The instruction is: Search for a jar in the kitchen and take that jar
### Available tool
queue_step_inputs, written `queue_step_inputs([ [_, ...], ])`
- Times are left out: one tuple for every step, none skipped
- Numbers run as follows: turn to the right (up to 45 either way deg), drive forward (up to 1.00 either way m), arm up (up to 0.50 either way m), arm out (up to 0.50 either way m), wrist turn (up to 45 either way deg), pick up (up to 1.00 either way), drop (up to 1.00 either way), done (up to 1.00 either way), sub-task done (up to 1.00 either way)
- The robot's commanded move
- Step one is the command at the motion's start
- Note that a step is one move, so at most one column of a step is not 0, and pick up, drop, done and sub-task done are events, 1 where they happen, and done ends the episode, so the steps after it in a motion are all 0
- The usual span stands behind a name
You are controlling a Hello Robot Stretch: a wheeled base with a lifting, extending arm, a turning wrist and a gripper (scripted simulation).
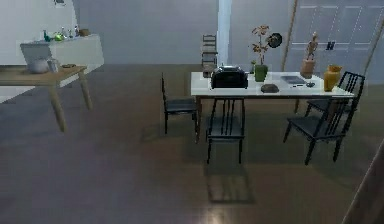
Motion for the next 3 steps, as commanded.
queue_step_inputs([
  [0.0,0.30,0.00,0.00,0.0,0.00,0.00,0.00,0.00],
  [0.0,0.30,0.00,0.00,0.0,0.00,0.00,0.00,0.00],
  [45.0,0.00,0.00,0.00,0.0,0.00,0.00,0.00,0.00],
])
